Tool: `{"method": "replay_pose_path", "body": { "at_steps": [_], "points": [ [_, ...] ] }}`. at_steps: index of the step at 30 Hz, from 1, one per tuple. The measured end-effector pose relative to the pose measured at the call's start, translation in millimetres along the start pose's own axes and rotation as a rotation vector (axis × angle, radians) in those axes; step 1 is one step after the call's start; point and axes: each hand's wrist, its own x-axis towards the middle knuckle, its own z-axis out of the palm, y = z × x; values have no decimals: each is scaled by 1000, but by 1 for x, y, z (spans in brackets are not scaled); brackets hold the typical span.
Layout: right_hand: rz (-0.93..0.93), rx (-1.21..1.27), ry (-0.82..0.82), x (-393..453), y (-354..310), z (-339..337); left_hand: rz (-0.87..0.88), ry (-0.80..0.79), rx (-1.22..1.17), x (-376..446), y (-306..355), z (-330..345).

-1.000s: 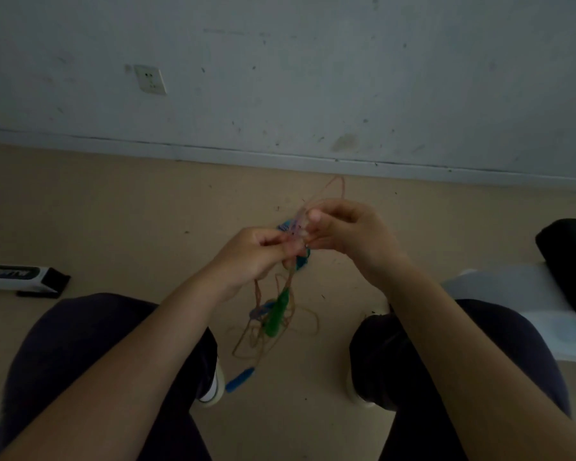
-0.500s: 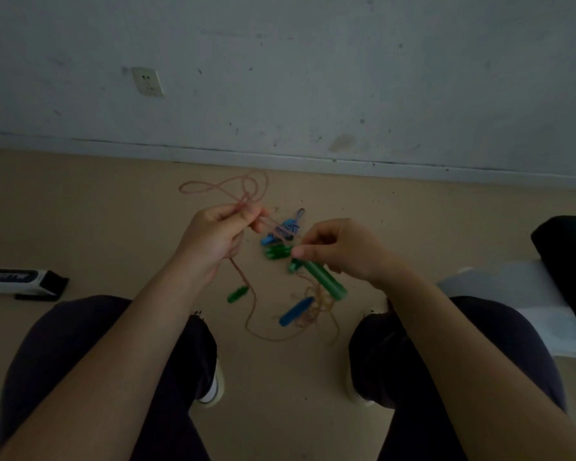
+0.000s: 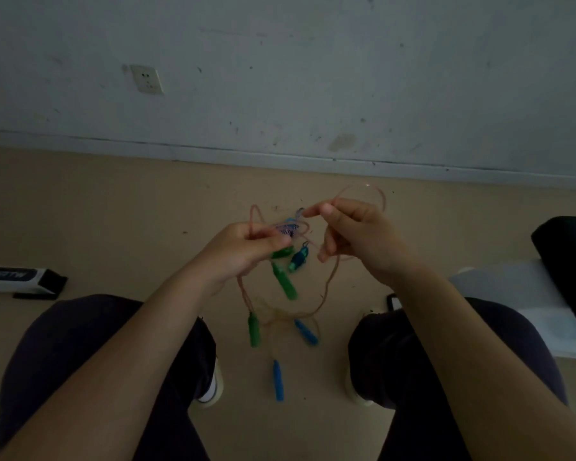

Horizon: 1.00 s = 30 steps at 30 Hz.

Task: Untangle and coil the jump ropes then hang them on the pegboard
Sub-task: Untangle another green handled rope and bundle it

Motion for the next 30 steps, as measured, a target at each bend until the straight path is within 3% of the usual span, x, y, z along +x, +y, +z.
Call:
{"method": "replay_pose_path", "body": {
  "at_steps": [4, 6, 8, 10, 13, 16, 20, 23, 27, 30],
  "points": [
    [81, 5, -44, 1, 3, 8, 36, -210, -150, 1, -1, 1],
    [98, -69, -51, 2, 4, 13, 77, -232, -144, -2, 0, 4],
    [47, -164, -15, 1, 2, 10, 101, -78, -142, -1, 3, -1],
    [-46, -227, 93, 1, -1, -2, 114, 130, -293, 2, 6, -22],
    [-41, -17, 210, 5, 0, -23, 159, 282, -328, 5, 7, -48],
    [58, 247, 115, 8, 3, -13, 76, 161, -55, -1, 3, -26],
    [90, 486, -150, 6, 3, 17, 69, -209, 58, -4, -1, 13],
    [79, 435, -91, 9, 5, 22, 61, -363, 78, -4, -2, 17],
    [120, 45, 141, 13, 11, 12, 66, -287, -29, -2, 0, 14],
    [129, -41, 46, 10, 14, 12, 78, -198, -216, 1, 1, 9]
  ]
}}
